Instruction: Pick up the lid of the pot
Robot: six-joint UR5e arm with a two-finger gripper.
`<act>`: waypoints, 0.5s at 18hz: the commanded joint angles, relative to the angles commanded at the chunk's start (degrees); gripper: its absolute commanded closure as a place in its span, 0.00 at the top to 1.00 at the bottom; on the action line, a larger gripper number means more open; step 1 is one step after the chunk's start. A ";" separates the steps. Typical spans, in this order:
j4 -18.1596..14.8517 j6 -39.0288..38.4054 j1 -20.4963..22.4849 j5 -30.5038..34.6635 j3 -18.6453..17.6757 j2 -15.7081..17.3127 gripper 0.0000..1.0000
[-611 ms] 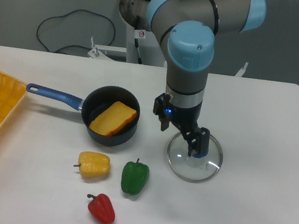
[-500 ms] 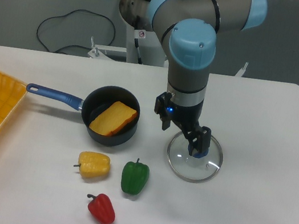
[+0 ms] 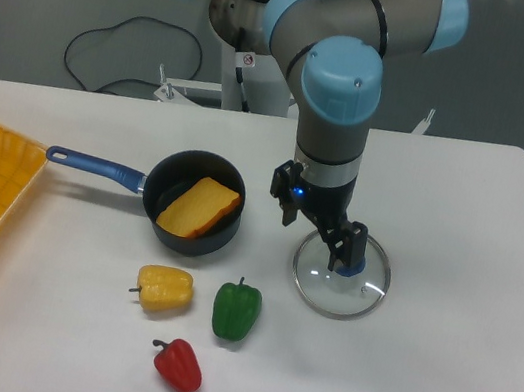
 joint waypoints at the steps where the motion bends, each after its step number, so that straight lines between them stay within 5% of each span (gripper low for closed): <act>1: 0.62 0.09 0.52 0.00 -0.53 -0.35 1.00; 9: 6.17 0.70 5.71 2.72 -2.56 -4.92 1.00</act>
